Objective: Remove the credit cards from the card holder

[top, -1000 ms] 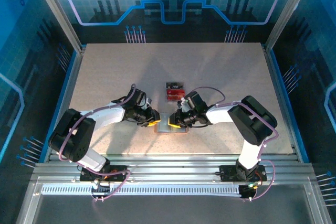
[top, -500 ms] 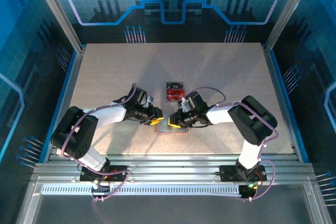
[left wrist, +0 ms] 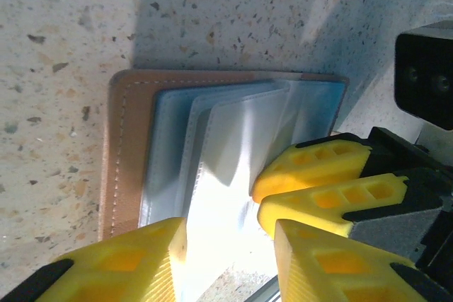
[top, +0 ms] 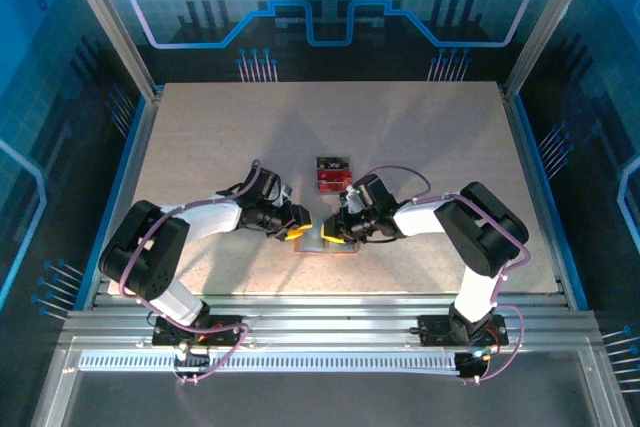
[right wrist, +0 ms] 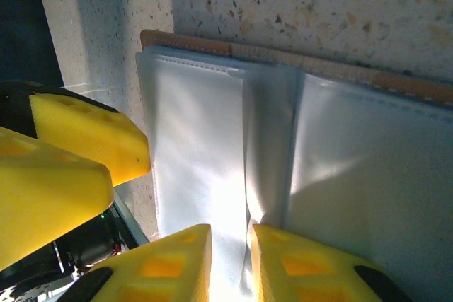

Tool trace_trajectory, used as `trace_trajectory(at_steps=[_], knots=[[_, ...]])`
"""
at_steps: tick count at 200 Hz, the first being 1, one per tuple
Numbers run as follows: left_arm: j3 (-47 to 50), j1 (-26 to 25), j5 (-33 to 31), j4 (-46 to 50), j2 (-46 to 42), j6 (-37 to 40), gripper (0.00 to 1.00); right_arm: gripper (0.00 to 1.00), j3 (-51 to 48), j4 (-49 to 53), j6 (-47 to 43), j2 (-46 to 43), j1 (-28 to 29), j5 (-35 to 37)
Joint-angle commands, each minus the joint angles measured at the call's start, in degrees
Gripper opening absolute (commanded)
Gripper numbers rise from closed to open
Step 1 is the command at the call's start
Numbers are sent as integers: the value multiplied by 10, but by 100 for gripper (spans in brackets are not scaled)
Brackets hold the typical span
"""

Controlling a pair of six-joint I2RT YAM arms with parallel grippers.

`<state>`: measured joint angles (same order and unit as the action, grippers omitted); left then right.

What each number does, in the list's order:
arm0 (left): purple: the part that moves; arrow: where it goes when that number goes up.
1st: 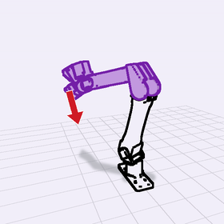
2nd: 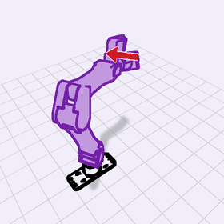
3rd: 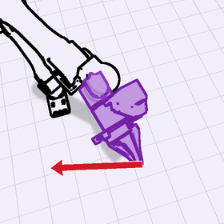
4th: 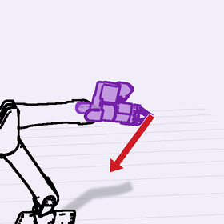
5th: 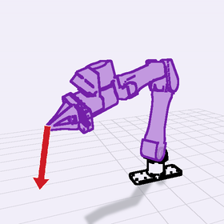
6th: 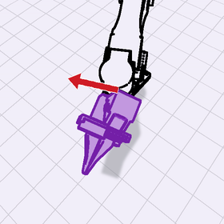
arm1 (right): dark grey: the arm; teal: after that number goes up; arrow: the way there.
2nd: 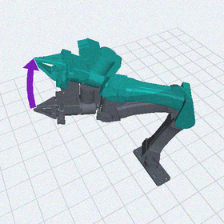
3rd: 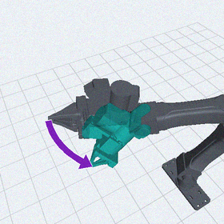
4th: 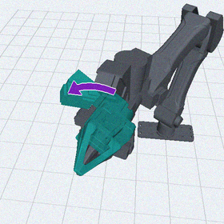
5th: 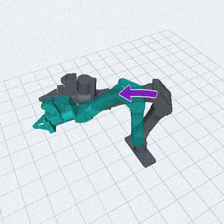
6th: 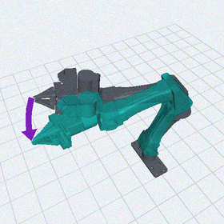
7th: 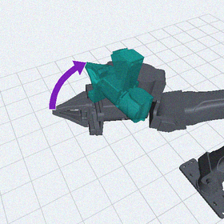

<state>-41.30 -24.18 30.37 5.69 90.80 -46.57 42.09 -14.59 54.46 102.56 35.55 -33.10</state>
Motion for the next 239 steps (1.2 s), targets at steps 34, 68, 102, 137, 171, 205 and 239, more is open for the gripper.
trace_trajectory(at_steps=[34,68,102,137,171,205,239], knots=[[1,-4,-6,6,-1,-1,41,22,-3,18,0,4,-7,0],[-3,-10,2,-1,9,-3,41,22,-2,20,-1,1,-7,1],[-6,-18,7,-13,15,-7,35,22,-2,21,-1,3,-7,0],[-8,-21,9,-15,10,-9,30,22,-4,21,0,0,-7,1],[-8,-23,11,-16,4,-10,32,22,-2,31,-2,-17,-7,4],[-12,-22,15,-14,-4,-8,31,25,16,77,-13,-58,-8,14],[-19,-24,18,-10,-10,-5,31,27,35,149,-38,-113,-12,38]])
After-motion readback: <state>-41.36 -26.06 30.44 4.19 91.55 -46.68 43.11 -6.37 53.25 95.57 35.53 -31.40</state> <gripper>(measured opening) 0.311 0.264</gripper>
